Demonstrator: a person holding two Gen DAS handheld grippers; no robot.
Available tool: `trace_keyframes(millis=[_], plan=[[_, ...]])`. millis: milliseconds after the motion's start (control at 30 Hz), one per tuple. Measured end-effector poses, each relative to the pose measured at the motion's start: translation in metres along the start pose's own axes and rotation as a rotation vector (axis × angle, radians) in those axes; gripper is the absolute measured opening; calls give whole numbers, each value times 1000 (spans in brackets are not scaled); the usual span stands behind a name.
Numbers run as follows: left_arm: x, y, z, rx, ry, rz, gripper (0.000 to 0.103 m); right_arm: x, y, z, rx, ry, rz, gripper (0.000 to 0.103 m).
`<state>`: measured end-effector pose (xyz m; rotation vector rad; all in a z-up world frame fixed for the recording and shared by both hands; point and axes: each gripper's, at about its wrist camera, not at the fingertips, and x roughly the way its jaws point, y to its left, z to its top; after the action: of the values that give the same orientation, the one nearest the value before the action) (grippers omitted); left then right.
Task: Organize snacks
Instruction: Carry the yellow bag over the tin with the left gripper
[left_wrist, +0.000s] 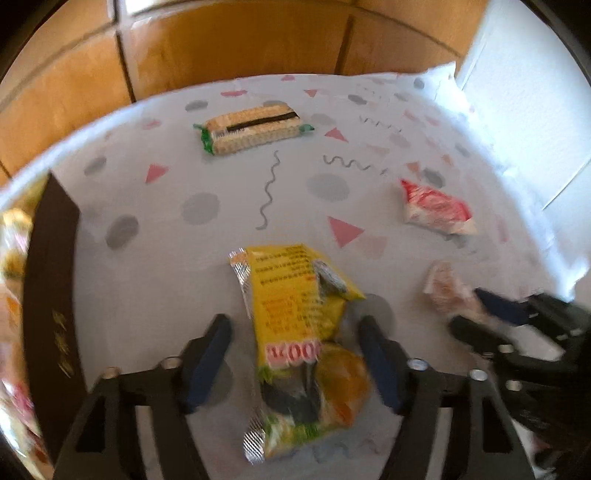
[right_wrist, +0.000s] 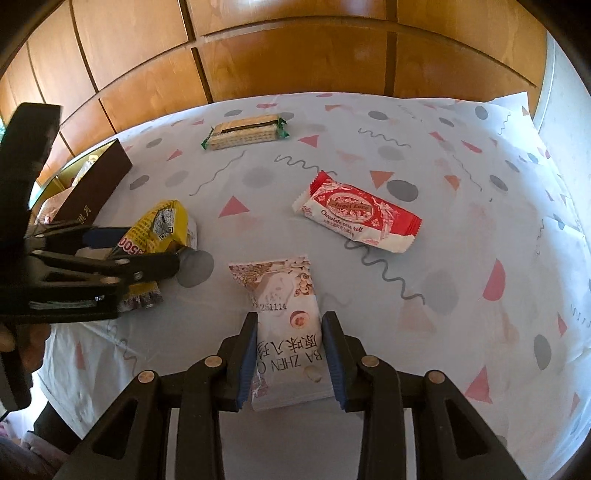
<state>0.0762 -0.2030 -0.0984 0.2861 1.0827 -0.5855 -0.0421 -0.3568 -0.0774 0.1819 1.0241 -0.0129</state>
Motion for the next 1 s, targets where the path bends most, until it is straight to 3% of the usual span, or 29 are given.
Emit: trace_keyframes(millis=[33, 167, 300, 467, 1000], plan=[[-1, -2, 0, 22, -9, 8, 40, 0, 0, 0, 1, -5, 2, 35], [-8, 7, -6, -20, -43, -11, 31, 0, 0, -2, 3, -19, 5, 35], [-21, 19, -22, -87, -69, -63, 30, 2, 1, -2, -5, -18, -1, 36], [-36, 27, -38, -120, -90, -74, 30, 2, 5, -1, -7, -16, -20, 36], [-103, 42, -50, -137, -248, 19, 31, 3, 18, -6, -54, -60, -92, 36]])
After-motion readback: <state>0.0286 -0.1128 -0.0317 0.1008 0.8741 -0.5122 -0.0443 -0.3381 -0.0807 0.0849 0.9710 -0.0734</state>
